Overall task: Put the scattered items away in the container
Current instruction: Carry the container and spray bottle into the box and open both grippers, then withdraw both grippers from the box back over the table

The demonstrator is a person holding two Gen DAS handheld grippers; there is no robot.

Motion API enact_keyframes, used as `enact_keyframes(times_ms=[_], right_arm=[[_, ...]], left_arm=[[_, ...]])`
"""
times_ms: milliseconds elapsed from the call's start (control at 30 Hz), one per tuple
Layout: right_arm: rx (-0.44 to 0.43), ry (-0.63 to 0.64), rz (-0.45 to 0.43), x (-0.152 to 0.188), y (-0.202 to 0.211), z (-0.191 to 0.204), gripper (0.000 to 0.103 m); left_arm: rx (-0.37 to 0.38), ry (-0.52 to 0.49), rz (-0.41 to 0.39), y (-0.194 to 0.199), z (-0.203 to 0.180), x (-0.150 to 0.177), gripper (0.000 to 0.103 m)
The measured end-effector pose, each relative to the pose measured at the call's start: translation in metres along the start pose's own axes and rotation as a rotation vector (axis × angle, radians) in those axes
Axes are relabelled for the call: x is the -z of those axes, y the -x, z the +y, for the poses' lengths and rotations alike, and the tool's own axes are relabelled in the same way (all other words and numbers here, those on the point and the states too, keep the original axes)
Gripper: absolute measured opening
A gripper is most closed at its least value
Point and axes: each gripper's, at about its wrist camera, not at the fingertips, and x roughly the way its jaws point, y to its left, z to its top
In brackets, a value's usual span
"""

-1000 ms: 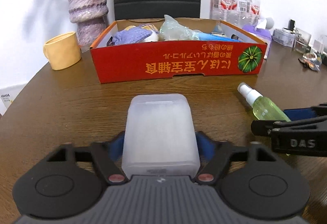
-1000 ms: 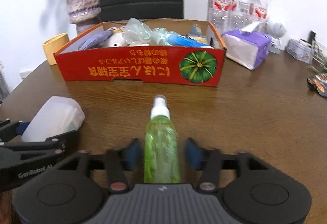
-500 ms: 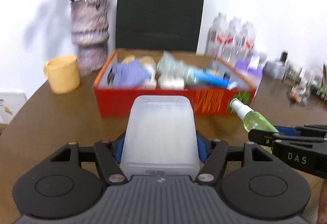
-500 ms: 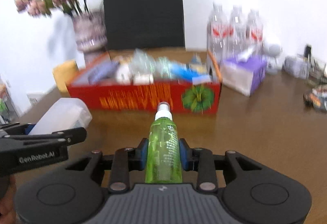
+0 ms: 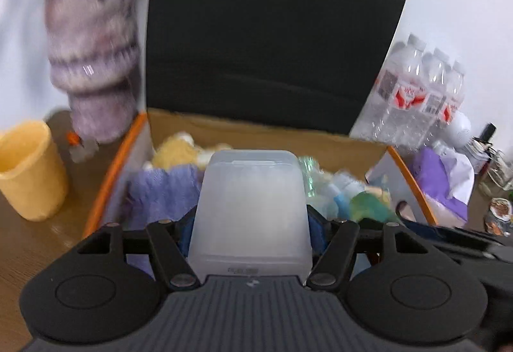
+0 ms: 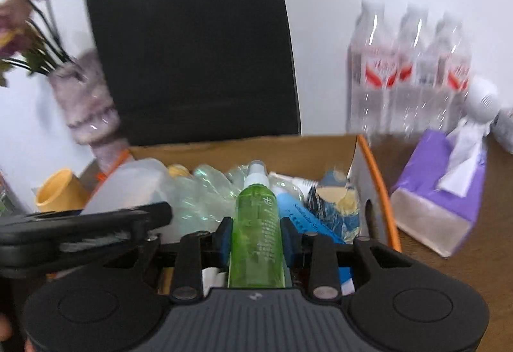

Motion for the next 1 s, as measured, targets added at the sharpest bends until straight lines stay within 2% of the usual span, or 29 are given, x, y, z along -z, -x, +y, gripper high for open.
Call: enact_keyframes(times_ms=[33, 100, 167, 200, 267, 400, 467, 533, 700, 1000], right_arm=[[0.000, 0.003, -0.003, 0.000, -0.002, -0.002, 0.032], [0.017, 0.005, 0.003, 0.000, -0.002, -0.006, 0.045], [0.047, -0.010, 0.003, 0.002, 0.002, -0.011, 0.066], [0.040, -0.018, 0.017, 0.002, 0.003, -0.013, 0.069], [0.020, -0.034, 0.047, 0.002, 0.006, -0.017, 0.070], [0.006, -0.028, 0.139, 0.005, 0.006, -0.015, 0.074], [0.012, -0.005, 0.151, 0.006, 0.012, -0.009, 0.083], [0.037, 0.029, 0.166, 0.009, 0.017, -0.001, 0.085], [0.067, 0.064, 0.201, 0.013, 0.034, 0.008, 0.087], [0.079, 0.091, 0.254, 0.023, 0.056, 0.008, 0.089]], left_arm=[[0.002, -0.005, 0.007, -0.001, 0.001, 0.002, 0.079], [0.002, -0.009, 0.004, 0.000, 0.004, 0.003, 0.085], [0.009, 0.024, 0.016, 0.005, 0.006, 0.002, 0.085], [0.015, 0.017, 0.013, 0.009, 0.005, 0.001, 0.085], [0.026, -0.006, 0.004, 0.016, 0.001, -0.002, 0.087], [-0.013, -0.039, 0.033, 0.024, -0.008, 0.000, 0.090], [-0.023, -0.037, 0.058, 0.027, -0.010, 0.004, 0.090], [-0.030, -0.039, 0.082, 0.031, -0.009, 0.007, 0.091], [-0.061, -0.051, 0.089, 0.048, -0.007, 0.014, 0.097], [-0.095, -0.081, 0.099, 0.073, 0.002, 0.030, 0.097]])
